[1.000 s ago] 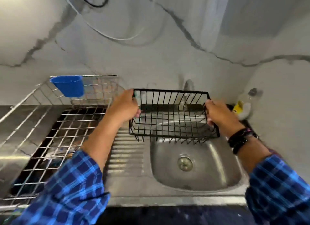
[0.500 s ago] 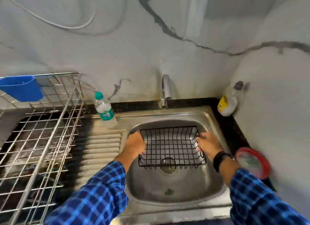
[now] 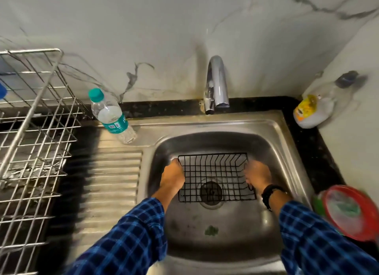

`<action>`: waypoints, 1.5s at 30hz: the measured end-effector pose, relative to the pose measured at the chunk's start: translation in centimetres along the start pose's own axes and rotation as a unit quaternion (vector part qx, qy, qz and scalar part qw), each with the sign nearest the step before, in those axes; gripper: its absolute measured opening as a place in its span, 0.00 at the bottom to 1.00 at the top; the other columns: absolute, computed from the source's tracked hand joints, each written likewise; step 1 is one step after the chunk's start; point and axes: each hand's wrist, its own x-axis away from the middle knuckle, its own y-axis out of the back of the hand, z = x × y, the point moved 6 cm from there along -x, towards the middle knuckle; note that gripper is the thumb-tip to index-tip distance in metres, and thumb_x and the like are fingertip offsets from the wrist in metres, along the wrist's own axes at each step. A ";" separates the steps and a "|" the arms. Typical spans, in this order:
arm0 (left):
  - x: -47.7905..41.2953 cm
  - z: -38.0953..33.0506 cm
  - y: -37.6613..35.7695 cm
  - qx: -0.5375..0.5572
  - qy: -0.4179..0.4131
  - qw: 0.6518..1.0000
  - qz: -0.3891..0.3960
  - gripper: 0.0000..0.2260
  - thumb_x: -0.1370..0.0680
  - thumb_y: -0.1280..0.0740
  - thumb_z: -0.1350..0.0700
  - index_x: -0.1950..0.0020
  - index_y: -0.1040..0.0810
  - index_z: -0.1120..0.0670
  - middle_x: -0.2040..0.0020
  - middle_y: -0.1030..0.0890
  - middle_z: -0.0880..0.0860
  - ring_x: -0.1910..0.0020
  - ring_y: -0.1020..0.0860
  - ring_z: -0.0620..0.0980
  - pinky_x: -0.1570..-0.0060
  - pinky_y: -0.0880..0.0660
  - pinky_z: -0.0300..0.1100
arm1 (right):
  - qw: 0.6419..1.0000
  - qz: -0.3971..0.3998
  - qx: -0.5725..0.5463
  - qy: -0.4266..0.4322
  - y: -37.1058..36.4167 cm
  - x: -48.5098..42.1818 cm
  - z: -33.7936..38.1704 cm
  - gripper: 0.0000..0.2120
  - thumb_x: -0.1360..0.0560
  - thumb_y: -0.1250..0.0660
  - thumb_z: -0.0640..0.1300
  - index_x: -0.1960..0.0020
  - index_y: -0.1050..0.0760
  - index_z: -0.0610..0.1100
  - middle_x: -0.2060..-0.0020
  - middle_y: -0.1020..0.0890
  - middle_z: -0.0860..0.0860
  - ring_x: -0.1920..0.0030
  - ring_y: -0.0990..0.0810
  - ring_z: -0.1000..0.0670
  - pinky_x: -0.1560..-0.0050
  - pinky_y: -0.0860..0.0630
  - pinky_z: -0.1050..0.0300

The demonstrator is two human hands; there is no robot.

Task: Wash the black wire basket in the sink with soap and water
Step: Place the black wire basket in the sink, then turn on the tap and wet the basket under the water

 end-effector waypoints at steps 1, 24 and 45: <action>-0.1 0.0 0.0 0.005 -0.002 1.000 0.003 0.20 0.24 0.33 0.66 0.33 0.29 0.54 0.47 0.18 0.55 0.53 0.18 0.55 0.55 0.18 0.48 | 1.000 0.005 -0.006 0.008 -0.2 -0.4 0.0 0.10 0.23 0.36 0.37 0.45 0.20 0.45 0.58 0.16 0.42 0.61 0.18 0.42 0.54 0.17 0.39; 2.9 -22.6 11.6 0.050 -0.208 0.968 -0.135 0.16 0.20 0.38 0.41 0.41 0.21 0.50 0.53 0.18 0.52 0.56 0.18 0.52 0.61 0.20 0.42 | 0.975 0.115 0.033 0.187 3.7 17.9 1.1 0.16 0.18 0.39 0.41 0.31 0.29 0.52 0.39 0.22 0.60 0.41 0.22 0.61 0.49 0.23 0.69; 3.8 -8.2 7.6 0.119 -0.055 0.981 -0.146 0.12 0.18 0.42 0.50 0.39 0.22 0.46 0.45 0.17 0.53 0.48 0.18 0.54 0.45 0.20 0.52 | 0.985 0.091 -0.001 0.146 5.8 17.5 -1.1 0.11 0.19 0.36 0.43 0.49 0.23 0.59 0.50 0.16 0.59 0.47 0.18 0.56 0.43 0.23 0.57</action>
